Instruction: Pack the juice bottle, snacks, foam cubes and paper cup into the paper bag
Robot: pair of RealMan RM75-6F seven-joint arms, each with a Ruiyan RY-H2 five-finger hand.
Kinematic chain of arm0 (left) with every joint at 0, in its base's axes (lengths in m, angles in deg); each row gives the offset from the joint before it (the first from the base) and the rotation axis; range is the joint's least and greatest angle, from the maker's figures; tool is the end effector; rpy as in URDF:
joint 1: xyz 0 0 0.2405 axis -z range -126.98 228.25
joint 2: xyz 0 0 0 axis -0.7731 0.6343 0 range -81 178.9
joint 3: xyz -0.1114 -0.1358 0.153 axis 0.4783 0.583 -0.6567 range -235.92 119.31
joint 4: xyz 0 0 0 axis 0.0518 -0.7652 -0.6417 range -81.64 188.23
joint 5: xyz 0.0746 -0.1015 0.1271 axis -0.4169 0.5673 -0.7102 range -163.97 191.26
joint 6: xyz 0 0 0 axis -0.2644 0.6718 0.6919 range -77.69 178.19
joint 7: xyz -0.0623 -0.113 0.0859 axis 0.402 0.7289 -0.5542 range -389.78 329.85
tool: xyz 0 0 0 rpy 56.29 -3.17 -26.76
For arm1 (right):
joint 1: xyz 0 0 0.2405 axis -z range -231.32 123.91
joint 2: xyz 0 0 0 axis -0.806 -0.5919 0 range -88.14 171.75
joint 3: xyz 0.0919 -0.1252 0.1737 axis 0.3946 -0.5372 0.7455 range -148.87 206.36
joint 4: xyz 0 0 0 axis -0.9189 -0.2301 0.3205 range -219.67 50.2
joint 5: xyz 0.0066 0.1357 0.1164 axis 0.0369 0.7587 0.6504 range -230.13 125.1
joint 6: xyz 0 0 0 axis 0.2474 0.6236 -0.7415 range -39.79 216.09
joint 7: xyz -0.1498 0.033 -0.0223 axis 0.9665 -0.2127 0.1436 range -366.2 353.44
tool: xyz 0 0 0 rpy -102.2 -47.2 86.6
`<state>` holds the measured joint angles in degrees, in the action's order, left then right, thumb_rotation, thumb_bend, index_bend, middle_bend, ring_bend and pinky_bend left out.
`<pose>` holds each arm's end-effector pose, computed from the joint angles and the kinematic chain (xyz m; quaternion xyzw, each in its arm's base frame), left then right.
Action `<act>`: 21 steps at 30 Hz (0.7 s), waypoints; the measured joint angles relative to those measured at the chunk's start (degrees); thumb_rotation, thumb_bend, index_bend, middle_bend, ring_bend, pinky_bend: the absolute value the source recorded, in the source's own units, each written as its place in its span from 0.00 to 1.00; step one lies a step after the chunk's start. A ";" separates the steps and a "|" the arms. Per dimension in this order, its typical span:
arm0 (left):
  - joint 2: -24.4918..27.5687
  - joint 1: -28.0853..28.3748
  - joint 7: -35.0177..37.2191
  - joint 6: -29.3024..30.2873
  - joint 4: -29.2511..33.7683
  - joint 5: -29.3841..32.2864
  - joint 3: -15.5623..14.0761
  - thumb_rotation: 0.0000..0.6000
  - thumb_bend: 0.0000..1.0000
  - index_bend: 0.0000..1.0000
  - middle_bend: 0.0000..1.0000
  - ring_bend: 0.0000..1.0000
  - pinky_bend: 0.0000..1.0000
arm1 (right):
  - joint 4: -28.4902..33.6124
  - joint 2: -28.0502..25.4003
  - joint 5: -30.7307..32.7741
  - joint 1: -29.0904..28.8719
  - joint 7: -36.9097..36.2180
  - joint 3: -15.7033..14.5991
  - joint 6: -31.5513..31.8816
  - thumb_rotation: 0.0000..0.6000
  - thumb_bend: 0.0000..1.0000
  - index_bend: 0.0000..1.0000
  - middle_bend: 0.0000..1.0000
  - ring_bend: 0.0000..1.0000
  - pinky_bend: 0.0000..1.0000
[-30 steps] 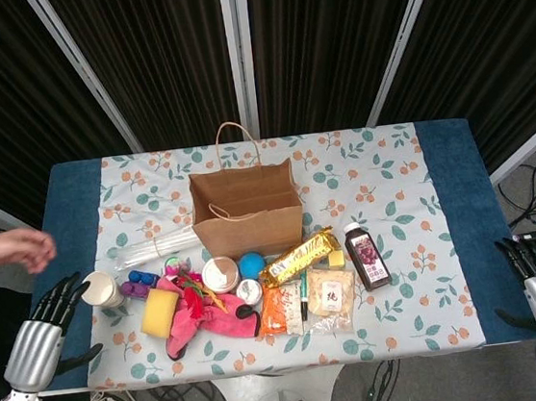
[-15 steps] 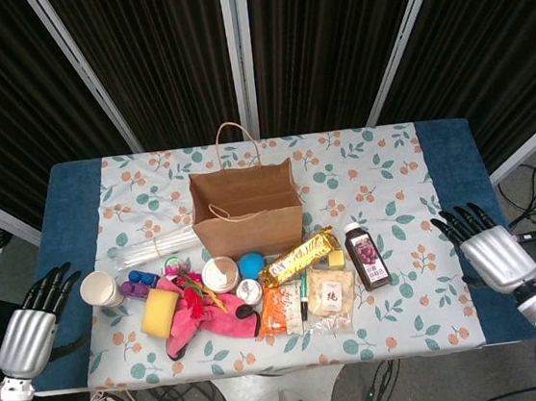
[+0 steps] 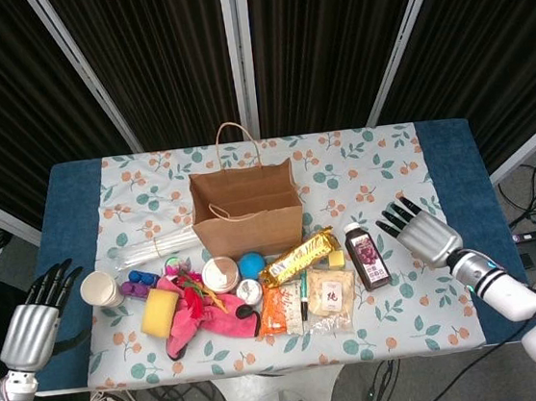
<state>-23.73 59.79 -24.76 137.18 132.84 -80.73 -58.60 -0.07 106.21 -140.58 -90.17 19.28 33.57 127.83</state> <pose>-0.2712 0.1991 0.1380 -0.6514 -0.3457 -0.4293 0.5214 -0.2180 -0.3147 0.0956 0.8836 -0.1350 0.1239 0.4308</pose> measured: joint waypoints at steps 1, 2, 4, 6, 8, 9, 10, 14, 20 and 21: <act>0.02 0.06 -0.01 -0.07 0.03 0.12 0.08 1.00 0.09 0.13 0.10 0.06 0.16 | -0.51 0.91 0.66 -0.80 0.99 -0.01 -0.96 1.00 0.21 0.00 0.02 0.00 0.00; 0.02 0.12 0.02 -0.16 0.03 0.30 0.18 1.00 0.09 0.13 0.10 0.06 0.16 | -0.84 1.58 1.12 -1.37 1.75 -0.01 -1.55 1.00 0.21 0.00 0.02 0.00 0.00; 0.00 0.21 0.16 -0.34 -0.03 0.52 0.28 1.00 0.09 0.13 0.10 0.06 0.16 | -1.77 3.25 2.16 -2.60 3.43 -0.01 -2.71 1.00 0.21 0.00 0.01 0.00 0.00; 0.01 0.31 0.41 -0.53 -0.15 0.63 0.30 1.00 0.09 0.13 0.10 0.06 0.16 | -2.87 4.94 3.31 -3.73 4.81 0.02 -3.67 1.00 0.21 0.00 0.00 0.00 0.00; 0.09 0.34 0.70 -0.62 -0.23 0.63 0.20 1.00 0.09 0.13 0.10 0.06 0.16 | -3.93 6.25 4.49 -4.67 5.94 0.08 -4.53 1.00 0.21 0.00 0.00 0.00 0.00; 0.13 0.35 0.81 -0.63 -0.31 0.61 0.15 1.00 0.09 0.13 0.10 0.06 0.16 | -4.43 6.80 5.10 -5.14 6.56 0.11 -4.94 1.00 0.21 0.00 0.00 0.00 0.00; 0.16 0.35 0.95 -0.65 -0.46 0.60 0.12 1.00 0.09 0.13 0.10 0.06 0.16 | -5.06 7.49 5.92 -5.77 7.44 0.15 -5.43 1.00 0.21 0.00 0.00 0.00 0.00; 0.12 0.22 2.21 -0.72 -1.25 1.10 0.11 1.00 0.09 0.13 0.10 0.06 0.16 | -6.48 9.42 8.75 -7.42 9.79 0.32 -6.75 1.00 0.21 0.00 0.00 0.00 0.00; 0.32 0.03 3.83 -0.45 -2.06 1.73 0.37 1.00 0.09 0.13 0.10 0.06 0.16 | -7.36 11.53 12.43 -10.10 13.36 -0.23 -8.30 1.00 0.22 0.00 0.00 0.00 0.00; 0.33 0.03 4.02 -0.42 -2.11 1.77 0.41 1.00 0.09 0.13 0.10 0.06 0.16 | -7.36 11.70 12.91 -10.40 13.78 -0.37 -8.41 1.00 0.22 0.00 0.00 0.00 0.00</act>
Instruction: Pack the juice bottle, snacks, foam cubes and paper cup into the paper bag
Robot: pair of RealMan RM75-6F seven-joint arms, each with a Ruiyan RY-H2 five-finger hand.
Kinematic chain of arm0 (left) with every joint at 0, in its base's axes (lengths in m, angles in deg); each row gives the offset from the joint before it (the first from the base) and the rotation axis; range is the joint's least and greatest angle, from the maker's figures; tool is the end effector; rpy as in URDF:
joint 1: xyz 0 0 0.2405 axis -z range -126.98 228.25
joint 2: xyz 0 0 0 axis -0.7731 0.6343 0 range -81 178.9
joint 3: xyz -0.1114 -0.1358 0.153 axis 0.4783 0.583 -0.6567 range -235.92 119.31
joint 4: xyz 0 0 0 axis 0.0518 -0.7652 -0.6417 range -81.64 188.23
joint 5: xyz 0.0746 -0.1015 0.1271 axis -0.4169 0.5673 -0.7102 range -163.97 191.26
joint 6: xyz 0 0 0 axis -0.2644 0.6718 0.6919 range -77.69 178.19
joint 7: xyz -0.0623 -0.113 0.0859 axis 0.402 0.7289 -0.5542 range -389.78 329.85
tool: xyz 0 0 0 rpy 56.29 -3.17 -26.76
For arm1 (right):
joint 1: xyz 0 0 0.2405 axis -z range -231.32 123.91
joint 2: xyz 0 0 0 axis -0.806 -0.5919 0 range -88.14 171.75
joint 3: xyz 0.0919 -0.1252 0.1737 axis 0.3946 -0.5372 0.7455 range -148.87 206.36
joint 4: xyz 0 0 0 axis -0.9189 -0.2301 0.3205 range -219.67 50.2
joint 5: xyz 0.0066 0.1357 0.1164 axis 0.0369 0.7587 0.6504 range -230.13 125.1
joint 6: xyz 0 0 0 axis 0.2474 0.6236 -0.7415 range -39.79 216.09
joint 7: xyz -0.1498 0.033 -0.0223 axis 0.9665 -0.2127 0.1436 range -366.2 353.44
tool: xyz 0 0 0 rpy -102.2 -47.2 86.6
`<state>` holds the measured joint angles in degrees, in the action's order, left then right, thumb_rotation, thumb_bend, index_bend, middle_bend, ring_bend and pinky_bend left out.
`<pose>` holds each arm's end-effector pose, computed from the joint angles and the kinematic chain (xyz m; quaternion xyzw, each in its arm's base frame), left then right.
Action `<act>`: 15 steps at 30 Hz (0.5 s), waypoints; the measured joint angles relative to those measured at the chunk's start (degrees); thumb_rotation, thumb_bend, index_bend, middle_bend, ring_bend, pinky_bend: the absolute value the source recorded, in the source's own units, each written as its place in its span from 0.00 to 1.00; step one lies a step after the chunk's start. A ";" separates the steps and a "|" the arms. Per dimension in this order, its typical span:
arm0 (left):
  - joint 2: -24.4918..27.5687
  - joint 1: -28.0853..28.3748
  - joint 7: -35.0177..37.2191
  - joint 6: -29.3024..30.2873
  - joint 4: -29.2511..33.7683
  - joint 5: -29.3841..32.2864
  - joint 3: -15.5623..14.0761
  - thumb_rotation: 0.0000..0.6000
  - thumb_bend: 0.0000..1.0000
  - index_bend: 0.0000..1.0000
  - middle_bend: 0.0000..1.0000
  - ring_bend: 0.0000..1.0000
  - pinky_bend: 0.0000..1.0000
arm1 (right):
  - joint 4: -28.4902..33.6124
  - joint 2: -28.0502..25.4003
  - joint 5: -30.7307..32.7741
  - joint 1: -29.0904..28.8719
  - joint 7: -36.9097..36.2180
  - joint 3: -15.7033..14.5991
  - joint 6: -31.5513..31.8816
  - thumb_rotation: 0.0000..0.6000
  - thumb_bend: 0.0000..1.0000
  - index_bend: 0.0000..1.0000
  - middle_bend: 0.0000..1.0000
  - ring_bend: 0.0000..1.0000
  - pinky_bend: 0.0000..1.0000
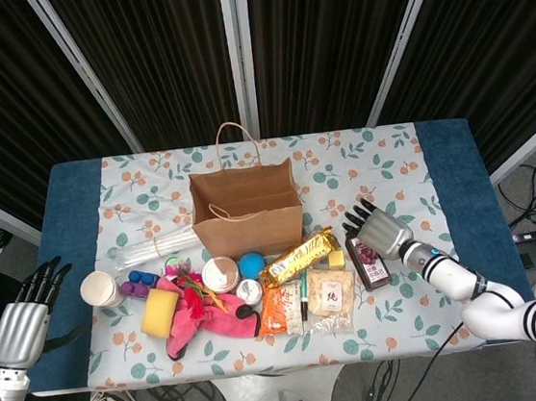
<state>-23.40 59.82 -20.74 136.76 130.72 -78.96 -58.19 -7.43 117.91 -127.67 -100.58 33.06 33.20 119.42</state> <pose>-0.2819 0.2026 0.1452 -0.6369 -0.3620 -0.4314 0.5265 -0.1878 -0.3481 0.0340 0.9078 -0.0898 0.0809 0.4015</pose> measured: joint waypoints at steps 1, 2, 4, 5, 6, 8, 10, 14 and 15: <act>0.00 0.00 0.17 0.02 -0.05 0.02 0.01 1.00 0.09 0.13 0.10 0.06 0.16 | 0.04 0.18 0.64 -0.30 0.59 -0.21 -0.10 1.00 0.22 0.00 0.00 0.00 0.00; -0.01 0.00 0.35 0.05 -0.11 0.01 0.00 1.00 0.09 0.13 0.10 0.06 0.16 | 0.09 0.28 1.11 -0.55 1.05 -0.40 -0.17 1.00 0.22 0.00 0.00 0.00 0.00; -0.07 0.00 0.57 0.04 -0.23 -0.03 -0.05 1.00 0.09 0.13 0.10 0.06 0.16 | 0.29 0.40 2.24 -1.09 2.11 -0.92 -0.32 1.00 0.22 0.00 0.00 0.00 0.00; -0.12 -0.02 0.72 0.04 -0.28 -0.01 -0.07 1.00 0.09 0.13 0.10 0.06 0.16 | 0.41 0.41 2.74 -1.29 2.55 -1.20 -0.38 1.00 0.22 0.00 0.00 0.00 0.00; -0.17 -0.04 0.82 0.05 -0.32 0.01 -0.09 1.00 0.09 0.13 0.10 0.06 0.16 | 0.56 0.41 3.25 -1.47 2.98 -1.50 -0.44 1.00 0.22 0.00 0.00 0.00 0.00; -0.32 -0.08 0.91 0.10 -0.40 0.01 -0.13 1.00 0.09 0.13 0.10 0.06 0.16 | 0.97 0.27 4.51 -1.89 3.86 -2.26 -0.64 1.00 0.22 0.00 0.00 0.00 0.00; -0.40 -0.11 0.91 0.16 -0.42 -0.03 -0.17 1.00 0.09 0.13 0.10 0.06 0.16 | 1.38 -0.04 5.84 -2.31 4.72 -3.09 -0.86 1.00 0.21 0.00 0.00 0.00 0.00; -0.37 -0.15 0.81 0.34 -0.21 -0.13 -0.19 1.00 0.09 0.13 0.10 0.06 0.16 | 2.46 -1.14 8.12 -2.92 6.95 -4.59 -0.22 1.00 0.21 0.03 0.00 0.00 0.00; -0.34 -0.16 0.79 0.36 -0.14 -0.15 -0.20 1.00 0.09 0.13 0.10 0.06 0.16 | 2.90 -1.55 8.61 -3.00 7.32 -4.89 0.14 1.00 0.21 0.04 0.00 0.00 0.00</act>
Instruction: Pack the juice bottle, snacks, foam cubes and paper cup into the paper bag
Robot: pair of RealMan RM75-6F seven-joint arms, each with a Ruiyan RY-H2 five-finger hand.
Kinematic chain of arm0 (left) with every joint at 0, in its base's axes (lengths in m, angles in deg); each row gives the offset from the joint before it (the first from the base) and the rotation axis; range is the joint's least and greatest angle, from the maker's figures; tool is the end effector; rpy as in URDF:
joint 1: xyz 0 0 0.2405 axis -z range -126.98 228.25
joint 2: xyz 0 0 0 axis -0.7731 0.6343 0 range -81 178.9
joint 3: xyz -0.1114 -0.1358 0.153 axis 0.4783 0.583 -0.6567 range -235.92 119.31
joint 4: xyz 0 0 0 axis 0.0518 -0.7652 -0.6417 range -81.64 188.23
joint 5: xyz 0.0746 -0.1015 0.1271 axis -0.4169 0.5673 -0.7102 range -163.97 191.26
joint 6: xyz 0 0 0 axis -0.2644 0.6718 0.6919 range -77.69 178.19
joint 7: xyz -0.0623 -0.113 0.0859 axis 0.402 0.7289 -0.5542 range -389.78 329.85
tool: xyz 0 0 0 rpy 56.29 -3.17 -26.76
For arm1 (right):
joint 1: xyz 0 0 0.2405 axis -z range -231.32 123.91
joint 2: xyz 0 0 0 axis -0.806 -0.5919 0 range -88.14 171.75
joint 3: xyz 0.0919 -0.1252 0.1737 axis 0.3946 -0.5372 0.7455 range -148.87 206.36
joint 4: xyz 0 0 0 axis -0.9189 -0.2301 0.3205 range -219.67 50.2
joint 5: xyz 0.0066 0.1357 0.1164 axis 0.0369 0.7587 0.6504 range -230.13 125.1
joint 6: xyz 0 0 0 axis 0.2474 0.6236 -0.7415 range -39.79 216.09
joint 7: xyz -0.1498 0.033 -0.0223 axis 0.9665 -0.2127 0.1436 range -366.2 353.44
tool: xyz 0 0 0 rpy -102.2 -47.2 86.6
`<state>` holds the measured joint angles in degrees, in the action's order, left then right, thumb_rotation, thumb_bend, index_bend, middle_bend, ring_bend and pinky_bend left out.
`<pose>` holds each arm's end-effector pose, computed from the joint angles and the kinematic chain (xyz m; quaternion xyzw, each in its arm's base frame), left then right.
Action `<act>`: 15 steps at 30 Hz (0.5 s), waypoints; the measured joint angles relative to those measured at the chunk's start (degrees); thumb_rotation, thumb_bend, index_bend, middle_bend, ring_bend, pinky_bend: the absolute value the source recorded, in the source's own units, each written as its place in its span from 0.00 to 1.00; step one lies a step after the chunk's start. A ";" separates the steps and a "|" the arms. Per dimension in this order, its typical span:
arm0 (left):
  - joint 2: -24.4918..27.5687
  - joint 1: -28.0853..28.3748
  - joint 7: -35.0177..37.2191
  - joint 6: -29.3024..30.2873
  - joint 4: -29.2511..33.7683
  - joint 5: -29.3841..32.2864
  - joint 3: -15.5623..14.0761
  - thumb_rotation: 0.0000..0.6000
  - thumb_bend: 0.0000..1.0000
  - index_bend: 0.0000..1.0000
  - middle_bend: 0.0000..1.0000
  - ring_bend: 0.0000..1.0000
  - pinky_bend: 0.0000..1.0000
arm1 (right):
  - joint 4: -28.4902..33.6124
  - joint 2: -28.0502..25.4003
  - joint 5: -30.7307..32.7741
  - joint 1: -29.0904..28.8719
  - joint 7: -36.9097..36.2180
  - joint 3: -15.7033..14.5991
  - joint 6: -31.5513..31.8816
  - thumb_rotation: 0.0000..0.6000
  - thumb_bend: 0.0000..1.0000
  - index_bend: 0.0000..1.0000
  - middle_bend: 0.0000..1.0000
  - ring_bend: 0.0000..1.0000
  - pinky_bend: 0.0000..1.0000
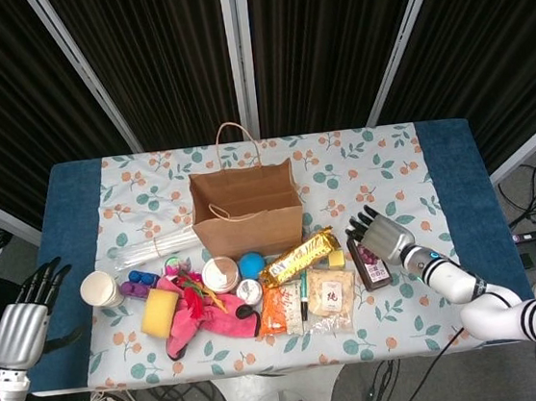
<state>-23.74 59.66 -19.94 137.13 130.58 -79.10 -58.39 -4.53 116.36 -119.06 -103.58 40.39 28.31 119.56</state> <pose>-0.2817 0.2010 0.1437 -0.6337 -0.3669 -0.4367 0.5226 -0.1942 -0.3419 0.0343 0.9149 -0.0802 0.0371 0.3939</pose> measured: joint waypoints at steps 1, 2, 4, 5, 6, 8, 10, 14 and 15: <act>0.03 0.00 -0.04 0.02 0.08 -0.03 0.00 1.00 0.09 0.13 0.10 0.06 0.16 | 0.68 -0.63 0.65 -0.07 0.49 -0.41 0.51 1.00 0.21 0.05 0.00 0.00 0.00; 0.06 0.00 -0.12 0.06 0.20 -0.10 -0.03 1.00 0.09 0.13 0.10 0.06 0.16 | 1.23 -1.14 1.09 -0.10 0.85 -0.76 0.92 1.00 0.21 0.07 0.00 0.00 0.00; 0.05 -0.01 -0.22 0.10 0.36 -0.24 -0.12 1.00 0.09 0.13 0.10 0.06 0.16 | 2.57 -2.47 2.13 -0.10 1.56 -1.56 1.79 1.00 0.21 0.11 0.00 0.00 0.00; 0.00 -0.01 -0.27 0.11 0.44 -0.32 -0.18 1.00 0.09 0.13 0.10 0.06 0.16 | 3.19 -3.06 2.58 -0.09 1.81 -1.92 2.13 1.00 0.21 0.13 0.00 0.00 0.00; -0.08 -0.02 -0.32 0.12 0.52 -0.41 -0.26 1.00 0.09 0.13 0.10 0.06 0.16 | 3.81 -3.67 3.03 -0.07 2.06 -2.31 2.47 1.00 0.21 0.14 0.00 0.00 0.00; -0.17 -0.05 -0.38 0.18 0.60 -0.54 -0.35 1.00 0.09 0.13 0.10 0.06 0.16 | 5.26 -5.10 4.16 0.01 2.73 -3.27 3.25 1.00 0.21 0.17 0.00 0.00 0.00; -0.23 -0.09 -0.41 0.30 0.71 -0.70 -0.44 1.00 0.09 0.13 0.10 0.06 0.16 | 6.82 -6.45 5.41 0.14 3.35 -4.20 4.03 1.00 0.21 0.21 0.00 0.00 0.00; -0.11 -0.30 -0.33 0.77 0.93 -0.93 -0.55 1.00 0.09 0.13 0.10 0.06 0.16 | 10.26 -9.08 6.75 0.60 4.37 -6.01 5.87 1.00 0.20 0.31 0.00 0.00 0.00; -0.04 -0.35 -0.29 0.86 0.97 -0.98 -0.59 1.00 0.09 0.13 0.10 0.06 0.16 | 11.44 -9.99 7.07 0.78 4.62 -6.54 6.52 1.00 0.20 0.32 0.01 0.00 0.00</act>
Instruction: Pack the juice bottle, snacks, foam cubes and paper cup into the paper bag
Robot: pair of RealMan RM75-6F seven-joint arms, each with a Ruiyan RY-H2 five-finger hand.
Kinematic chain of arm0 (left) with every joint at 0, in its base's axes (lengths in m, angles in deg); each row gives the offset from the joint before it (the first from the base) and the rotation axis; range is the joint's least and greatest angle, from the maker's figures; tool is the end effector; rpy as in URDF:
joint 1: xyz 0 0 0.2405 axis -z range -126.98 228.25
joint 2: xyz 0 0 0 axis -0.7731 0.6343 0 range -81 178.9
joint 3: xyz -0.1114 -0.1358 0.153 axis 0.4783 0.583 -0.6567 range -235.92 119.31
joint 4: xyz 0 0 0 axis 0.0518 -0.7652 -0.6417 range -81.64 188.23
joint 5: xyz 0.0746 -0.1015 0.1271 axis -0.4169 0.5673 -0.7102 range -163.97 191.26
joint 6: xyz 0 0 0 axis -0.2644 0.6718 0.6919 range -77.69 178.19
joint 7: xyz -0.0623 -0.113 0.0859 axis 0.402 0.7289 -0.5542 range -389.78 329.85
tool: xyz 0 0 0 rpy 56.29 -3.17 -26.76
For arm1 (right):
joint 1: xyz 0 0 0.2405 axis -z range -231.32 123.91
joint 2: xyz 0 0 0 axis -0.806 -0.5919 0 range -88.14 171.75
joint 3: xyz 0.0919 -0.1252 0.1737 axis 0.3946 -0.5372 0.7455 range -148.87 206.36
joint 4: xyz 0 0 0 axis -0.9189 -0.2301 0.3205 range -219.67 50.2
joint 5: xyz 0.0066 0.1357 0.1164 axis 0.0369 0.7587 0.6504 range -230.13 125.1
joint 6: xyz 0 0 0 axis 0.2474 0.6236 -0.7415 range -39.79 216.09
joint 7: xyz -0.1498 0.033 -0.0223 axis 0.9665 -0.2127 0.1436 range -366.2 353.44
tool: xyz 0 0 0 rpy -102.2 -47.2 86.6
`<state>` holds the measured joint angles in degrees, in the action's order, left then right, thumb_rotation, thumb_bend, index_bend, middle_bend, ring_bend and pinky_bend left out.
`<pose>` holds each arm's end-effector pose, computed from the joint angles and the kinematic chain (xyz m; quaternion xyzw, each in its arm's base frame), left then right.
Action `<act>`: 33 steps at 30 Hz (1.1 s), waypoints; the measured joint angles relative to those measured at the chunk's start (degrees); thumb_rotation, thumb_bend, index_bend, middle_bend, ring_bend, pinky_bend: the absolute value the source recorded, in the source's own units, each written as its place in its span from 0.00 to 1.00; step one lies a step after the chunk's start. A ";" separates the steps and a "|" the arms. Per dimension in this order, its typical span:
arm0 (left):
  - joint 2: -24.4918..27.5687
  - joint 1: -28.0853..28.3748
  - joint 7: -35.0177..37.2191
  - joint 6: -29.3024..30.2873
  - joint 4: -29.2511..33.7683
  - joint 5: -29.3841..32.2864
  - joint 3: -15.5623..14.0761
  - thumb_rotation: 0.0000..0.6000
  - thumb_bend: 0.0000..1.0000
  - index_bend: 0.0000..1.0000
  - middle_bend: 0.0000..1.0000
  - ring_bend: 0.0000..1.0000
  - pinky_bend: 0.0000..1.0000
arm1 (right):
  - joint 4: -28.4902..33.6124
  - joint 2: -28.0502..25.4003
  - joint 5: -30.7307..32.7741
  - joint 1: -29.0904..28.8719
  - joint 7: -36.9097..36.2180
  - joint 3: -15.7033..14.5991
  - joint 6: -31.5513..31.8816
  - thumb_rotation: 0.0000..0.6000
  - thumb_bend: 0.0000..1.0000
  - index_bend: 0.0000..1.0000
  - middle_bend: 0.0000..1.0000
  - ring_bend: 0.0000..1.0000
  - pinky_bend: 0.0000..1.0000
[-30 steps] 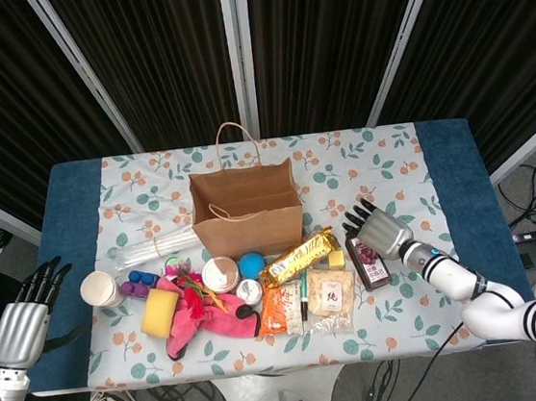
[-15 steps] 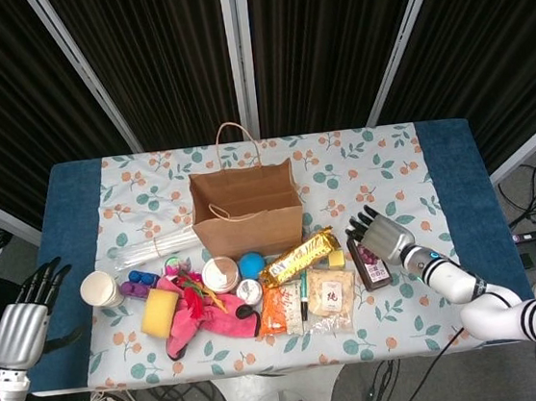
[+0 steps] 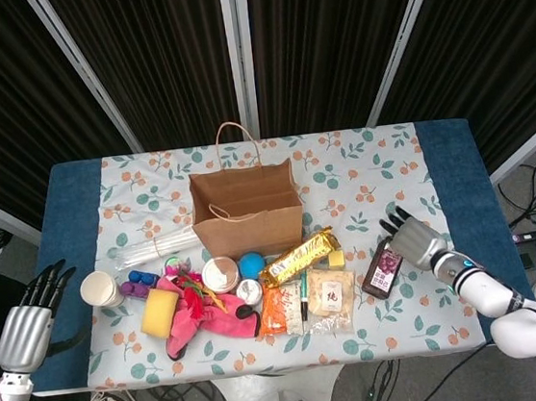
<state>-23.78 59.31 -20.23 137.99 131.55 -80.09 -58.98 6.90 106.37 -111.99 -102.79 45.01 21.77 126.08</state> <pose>-0.2774 0.1965 0.1413 -0.6352 -0.3675 -0.4429 0.5150 -0.2148 -0.3162 0.0776 0.9018 -0.1047 -0.0001 0.4193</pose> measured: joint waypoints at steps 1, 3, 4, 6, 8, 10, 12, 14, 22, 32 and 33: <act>0.03 -0.03 0.02 0.06 0.02 -0.05 -0.03 1.00 0.09 0.13 0.10 0.06 0.16 | 0.90 -0.70 0.17 0.14 0.17 -0.36 0.57 1.00 0.19 0.32 0.01 0.00 0.00; 0.06 -0.08 0.10 0.20 0.07 -0.22 -0.11 1.00 0.09 0.13 0.10 0.06 0.16 | 2.45 -2.03 0.22 0.46 0.40 -0.92 1.97 1.00 0.19 0.30 0.01 0.00 0.00; 0.03 -0.09 0.11 0.27 0.10 -0.31 -0.13 1.00 0.09 0.13 0.10 0.06 0.16 | 3.20 -2.67 0.06 0.72 0.42 -1.13 3.04 1.00 0.18 0.28 0.01 0.00 0.00; -0.08 -0.09 0.11 0.40 0.17 -0.50 -0.17 1.00 0.09 0.13 0.10 0.06 0.16 | 4.03 -3.18 -0.38 1.20 0.10 -1.20 4.71 1.00 0.17 0.21 0.01 0.00 0.00; -0.21 -0.11 0.07 0.60 0.18 -0.73 -0.22 1.00 0.09 0.13 0.10 0.06 0.16 | 4.53 -3.35 -1.14 1.85 -1.05 -0.98 6.47 1.00 0.15 0.15 0.01 0.00 0.00; -0.27 -0.17 0.00 0.73 0.14 -0.86 -0.30 1.00 0.09 0.13 0.10 0.06 0.16 | 4.55 -3.07 -2.21 2.41 -3.09 -0.58 7.22 1.00 0.13 0.13 0.04 0.00 0.00; -0.23 -0.26 0.01 0.82 0.09 -0.89 -0.37 1.00 0.09 0.13 0.10 0.06 0.16 | 4.01 -2.38 -3.83 3.03 -6.14 -0.16 7.54 1.00 0.12 0.12 0.06 0.00 0.00; -0.20 -0.34 0.03 0.88 0.03 -0.85 -0.40 1.00 0.09 0.13 0.10 0.06 0.16 | 2.86 -1.40 -5.79 3.59 -9.34 0.16 7.72 1.00 0.10 0.11 0.07 0.00 0.00; 0.00 -0.39 -0.33 0.96 0.14 -0.74 -0.29 1.00 0.09 0.13 0.10 0.06 0.16 | -8.23 5.40 -17.16 5.57 -24.12 0.49 7.42 1.00 0.10 0.09 0.10 0.00 0.00; -0.08 -0.42 -1.19 0.86 0.63 -0.49 -0.11 1.00 0.09 0.13 0.10 0.06 0.16 | -13.63 9.30 -26.73 6.42 -33.25 -0.59 8.09 1.00 0.10 0.13 0.17 0.01 0.00; -0.04 -0.41 -1.22 0.82 0.66 -0.48 -0.11 1.00 0.09 0.13 0.10 0.06 0.16 | -13.84 9.40 -27.39 6.54 -33.77 -0.71 8.45 1.00 0.10 0.14 0.17 0.01 0.00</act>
<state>-23.82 58.90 -21.45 138.81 132.22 -80.57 -59.08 -6.94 115.77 -139.38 -96.25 11.24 21.06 134.53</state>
